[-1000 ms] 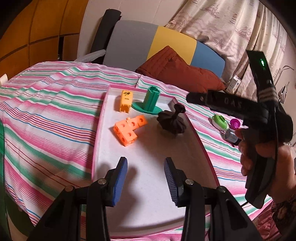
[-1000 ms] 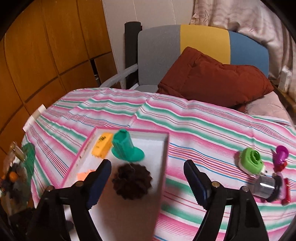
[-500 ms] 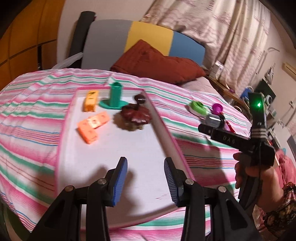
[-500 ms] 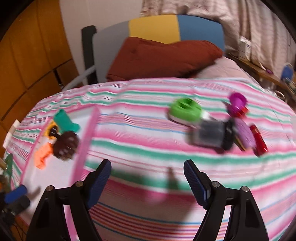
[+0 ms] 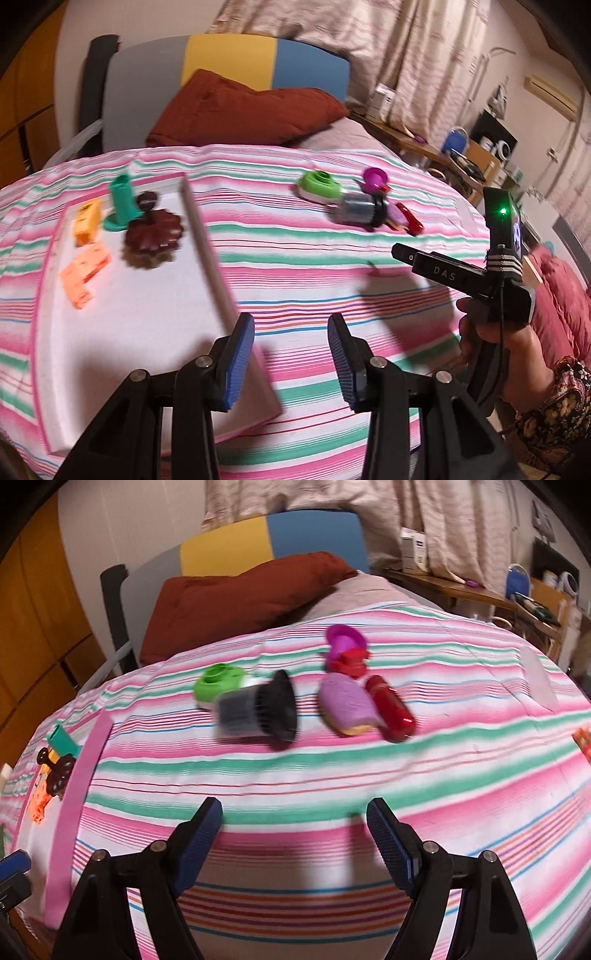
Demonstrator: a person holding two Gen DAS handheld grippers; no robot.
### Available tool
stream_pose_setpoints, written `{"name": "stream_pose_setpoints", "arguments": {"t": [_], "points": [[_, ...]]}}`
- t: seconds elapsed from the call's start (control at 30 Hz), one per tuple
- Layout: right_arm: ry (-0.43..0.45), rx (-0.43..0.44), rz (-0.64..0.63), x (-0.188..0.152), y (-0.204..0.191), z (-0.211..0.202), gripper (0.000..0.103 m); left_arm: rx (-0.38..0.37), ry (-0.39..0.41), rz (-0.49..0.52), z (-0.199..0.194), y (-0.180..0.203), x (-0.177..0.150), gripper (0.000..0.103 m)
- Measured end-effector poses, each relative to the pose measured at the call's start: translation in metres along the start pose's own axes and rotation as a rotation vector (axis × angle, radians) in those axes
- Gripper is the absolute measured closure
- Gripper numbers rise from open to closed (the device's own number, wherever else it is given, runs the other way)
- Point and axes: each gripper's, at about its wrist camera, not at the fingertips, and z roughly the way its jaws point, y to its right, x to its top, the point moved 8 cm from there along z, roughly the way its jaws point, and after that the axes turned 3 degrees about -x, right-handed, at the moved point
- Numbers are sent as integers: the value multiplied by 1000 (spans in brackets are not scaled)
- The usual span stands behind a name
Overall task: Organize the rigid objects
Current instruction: 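Move the right tool toward the red bottle and purple egg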
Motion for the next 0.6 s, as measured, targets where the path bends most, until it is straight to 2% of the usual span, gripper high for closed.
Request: {"name": "stream_pose_setpoints", "arguments": {"t": [0.2, 0.43, 0.6], "points": [[9, -52, 47, 4, 40, 3, 22, -37, -34, 22, 15, 26, 3, 62], [63, -113, 96, 50, 86, 13, 23, -52, -60, 50, 29, 49, 8, 62], [67, -111, 111, 76, 97, 26, 25, -44, -84, 73, 36, 57, 5, 62]]}}
